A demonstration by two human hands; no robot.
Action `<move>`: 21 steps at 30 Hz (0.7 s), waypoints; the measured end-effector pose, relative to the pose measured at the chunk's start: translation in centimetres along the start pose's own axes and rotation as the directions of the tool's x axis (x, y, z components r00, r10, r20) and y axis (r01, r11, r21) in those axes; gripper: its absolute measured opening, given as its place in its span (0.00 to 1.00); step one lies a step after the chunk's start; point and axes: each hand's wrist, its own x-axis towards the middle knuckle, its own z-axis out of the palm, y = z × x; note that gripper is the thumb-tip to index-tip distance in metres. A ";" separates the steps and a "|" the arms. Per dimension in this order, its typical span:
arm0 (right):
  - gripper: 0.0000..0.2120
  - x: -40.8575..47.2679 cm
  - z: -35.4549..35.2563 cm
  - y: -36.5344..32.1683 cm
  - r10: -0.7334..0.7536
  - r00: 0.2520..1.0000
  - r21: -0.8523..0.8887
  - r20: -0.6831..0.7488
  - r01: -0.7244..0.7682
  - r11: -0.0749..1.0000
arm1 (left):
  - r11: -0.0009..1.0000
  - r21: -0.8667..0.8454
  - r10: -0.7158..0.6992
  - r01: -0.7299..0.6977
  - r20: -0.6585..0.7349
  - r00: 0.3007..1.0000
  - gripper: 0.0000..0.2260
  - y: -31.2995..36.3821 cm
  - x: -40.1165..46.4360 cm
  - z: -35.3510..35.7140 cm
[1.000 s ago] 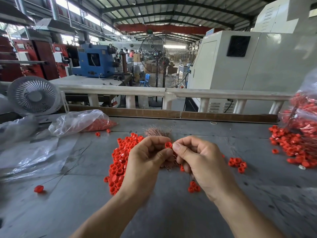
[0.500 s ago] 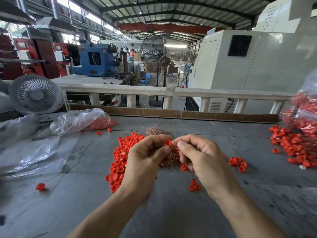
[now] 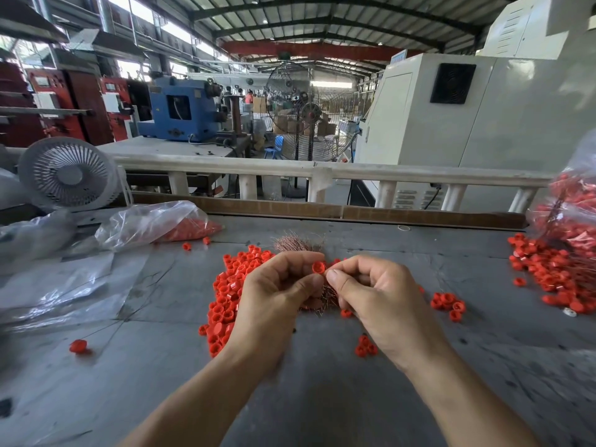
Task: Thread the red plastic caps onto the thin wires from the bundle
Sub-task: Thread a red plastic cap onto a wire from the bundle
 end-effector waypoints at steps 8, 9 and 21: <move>0.06 0.0 -0.1 -0.1 0.033 0.999 -0.037 -0.033 -0.034 0.999 | 1.000 0.019 -0.017 0.017 -0.007 1.000 0.12 0.3 -0.1 0.0; 0.06 0.0 -0.2 -0.1 0.036 0.998 -0.038 -0.042 -0.037 0.999 | 1.000 0.010 -0.025 0.025 -0.011 1.000 0.11 0.4 -0.1 0.1; 0.06 0.1 -0.5 -0.2 0.093 0.994 0.003 -0.054 -0.093 0.996 | 0.980 -0.141 -0.141 0.143 0.025 0.990 0.09 0.3 0.1 -0.3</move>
